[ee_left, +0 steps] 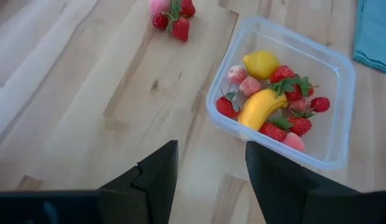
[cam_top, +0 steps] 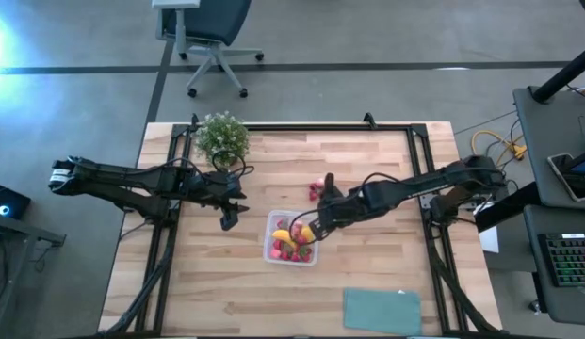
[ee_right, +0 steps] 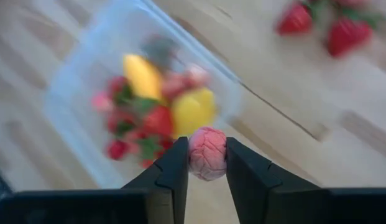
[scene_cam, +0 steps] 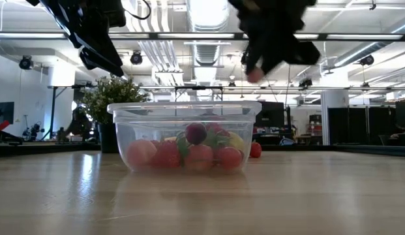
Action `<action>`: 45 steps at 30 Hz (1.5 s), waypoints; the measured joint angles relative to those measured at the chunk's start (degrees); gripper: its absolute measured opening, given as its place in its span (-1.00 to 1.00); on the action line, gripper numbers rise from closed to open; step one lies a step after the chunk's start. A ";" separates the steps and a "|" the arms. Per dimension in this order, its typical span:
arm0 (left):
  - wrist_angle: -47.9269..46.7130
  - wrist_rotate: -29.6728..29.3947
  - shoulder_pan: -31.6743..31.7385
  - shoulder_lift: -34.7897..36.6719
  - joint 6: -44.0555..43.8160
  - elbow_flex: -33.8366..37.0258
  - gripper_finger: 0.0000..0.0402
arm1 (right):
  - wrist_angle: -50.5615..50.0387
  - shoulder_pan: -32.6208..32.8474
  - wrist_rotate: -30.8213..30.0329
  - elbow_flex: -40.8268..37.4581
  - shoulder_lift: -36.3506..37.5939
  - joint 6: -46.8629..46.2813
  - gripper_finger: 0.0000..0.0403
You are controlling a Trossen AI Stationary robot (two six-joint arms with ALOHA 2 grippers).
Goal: Pick and placing Produce into tupperware
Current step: Put the pink peach into the transparent container, then put the red cherry into the transparent container
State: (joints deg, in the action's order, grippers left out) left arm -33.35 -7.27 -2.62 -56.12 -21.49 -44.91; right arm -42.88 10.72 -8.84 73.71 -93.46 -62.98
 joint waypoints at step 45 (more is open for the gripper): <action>14.27 16.77 20.05 -55.30 23.76 -37.78 -0.14 | -32.86 0.50 -12.76 -10.57 26.07 -6.04 0.23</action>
State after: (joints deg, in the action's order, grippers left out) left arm -19.08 9.50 17.43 -111.42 2.26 -82.69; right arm -75.74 11.22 -21.60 63.15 -67.39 -69.02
